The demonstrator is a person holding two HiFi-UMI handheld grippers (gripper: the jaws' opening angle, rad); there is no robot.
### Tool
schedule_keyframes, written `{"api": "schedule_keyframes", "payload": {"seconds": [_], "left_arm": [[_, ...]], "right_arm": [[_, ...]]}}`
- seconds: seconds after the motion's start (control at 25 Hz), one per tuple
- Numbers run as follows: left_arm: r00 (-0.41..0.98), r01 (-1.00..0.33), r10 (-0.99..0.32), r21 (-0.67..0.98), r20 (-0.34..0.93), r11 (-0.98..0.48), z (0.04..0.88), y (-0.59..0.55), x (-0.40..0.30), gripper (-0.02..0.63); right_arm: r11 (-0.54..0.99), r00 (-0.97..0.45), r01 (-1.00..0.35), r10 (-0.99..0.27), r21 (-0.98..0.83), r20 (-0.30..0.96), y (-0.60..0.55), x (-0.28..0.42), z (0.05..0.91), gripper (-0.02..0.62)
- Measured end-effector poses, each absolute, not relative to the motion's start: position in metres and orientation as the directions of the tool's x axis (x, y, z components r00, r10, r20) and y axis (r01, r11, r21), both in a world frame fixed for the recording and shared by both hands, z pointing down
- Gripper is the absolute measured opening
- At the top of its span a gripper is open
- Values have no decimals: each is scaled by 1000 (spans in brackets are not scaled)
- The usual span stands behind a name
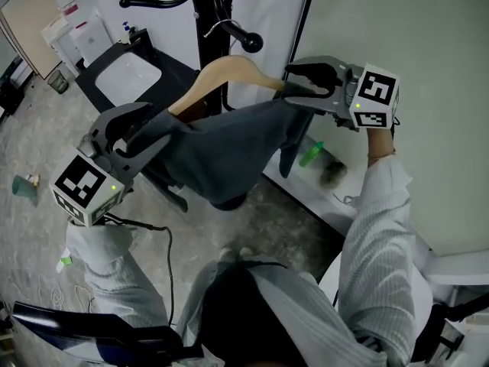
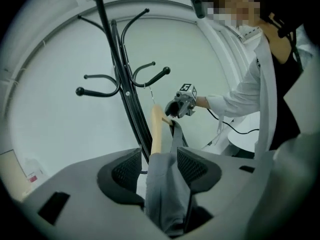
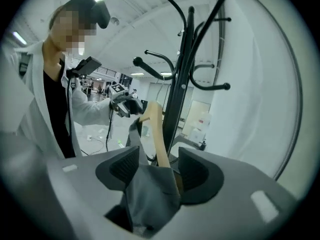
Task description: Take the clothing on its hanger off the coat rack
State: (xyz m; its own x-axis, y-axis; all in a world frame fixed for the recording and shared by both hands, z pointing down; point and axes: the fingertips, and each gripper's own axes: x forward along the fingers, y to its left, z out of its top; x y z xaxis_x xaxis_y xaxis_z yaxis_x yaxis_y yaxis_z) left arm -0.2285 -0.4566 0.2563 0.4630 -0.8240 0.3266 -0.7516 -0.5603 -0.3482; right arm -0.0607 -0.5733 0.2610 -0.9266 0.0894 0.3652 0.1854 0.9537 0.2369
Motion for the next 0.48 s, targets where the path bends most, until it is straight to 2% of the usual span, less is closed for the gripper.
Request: {"api": "schedule_keyframes", "payload": {"seconds": [0.12,0.24,0.48], "left_arm": [[504,-714,-764,-303,403,-631,273,-466,-233,224],[532,-697,-726,-262,435,-667,281,-475,-230,224],[532,-700,-707,-227,466,-677,297,-486,-227,221]], "right_arm": [[956,-879,267,190,122,438,-579,-67,270,215],[947,-832,311,234,74,503,-586,-73,280,215],[928,-802,368,282,62,527,-579,-87,291,212]]}}
